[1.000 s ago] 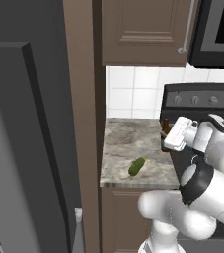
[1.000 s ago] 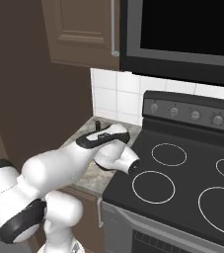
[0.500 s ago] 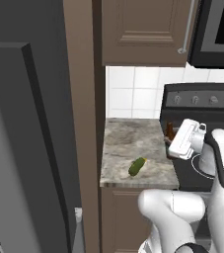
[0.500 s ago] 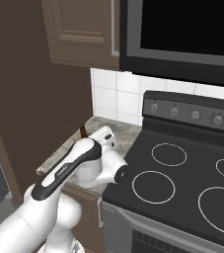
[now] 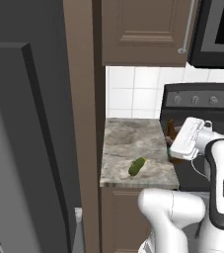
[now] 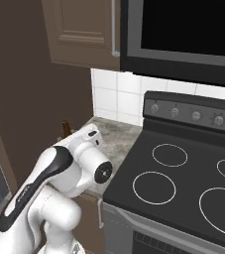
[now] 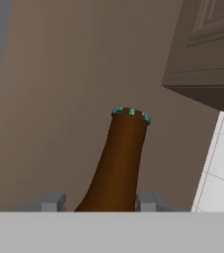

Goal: Place the liquor and beer on the top shelf of the fridge to keep them out of children's reach, and place the cucumber on lower shelves for easy access.

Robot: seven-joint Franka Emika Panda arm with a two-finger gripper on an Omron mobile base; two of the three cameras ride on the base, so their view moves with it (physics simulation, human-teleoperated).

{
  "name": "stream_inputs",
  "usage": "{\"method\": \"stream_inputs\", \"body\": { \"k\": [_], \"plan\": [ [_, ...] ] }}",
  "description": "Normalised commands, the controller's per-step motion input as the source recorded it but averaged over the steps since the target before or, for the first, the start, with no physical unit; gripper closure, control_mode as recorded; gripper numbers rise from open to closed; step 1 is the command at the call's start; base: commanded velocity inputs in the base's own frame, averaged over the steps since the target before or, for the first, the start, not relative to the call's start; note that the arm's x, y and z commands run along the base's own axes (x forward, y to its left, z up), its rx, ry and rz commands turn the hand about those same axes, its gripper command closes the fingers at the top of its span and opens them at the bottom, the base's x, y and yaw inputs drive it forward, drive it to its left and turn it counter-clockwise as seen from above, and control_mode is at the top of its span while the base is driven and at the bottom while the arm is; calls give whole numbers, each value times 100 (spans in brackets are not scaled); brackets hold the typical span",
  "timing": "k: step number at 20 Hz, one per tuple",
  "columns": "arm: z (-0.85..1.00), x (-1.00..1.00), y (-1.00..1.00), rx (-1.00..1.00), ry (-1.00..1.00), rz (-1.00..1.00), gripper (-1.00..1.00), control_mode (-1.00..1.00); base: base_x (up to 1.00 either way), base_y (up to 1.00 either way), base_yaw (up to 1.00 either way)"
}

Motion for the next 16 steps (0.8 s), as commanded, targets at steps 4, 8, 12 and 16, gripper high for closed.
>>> {"method": "stream_inputs", "body": {
  "k": [4, 8, 12, 16],
  "plan": [
    [55, -53, 13, 0, 10, -6, 100, -100, 0, 0, 0],
    [25, -35, 30, 0, 8, -13, 100, -100, 0, 0, 0],
    [0, -9, 33, 0, 1, -14, 100, -100, 0, 0, 0],
    [0, 0, 19, -1, 0, -22, 100, -100, 0, 0, 0]
  ]
}}
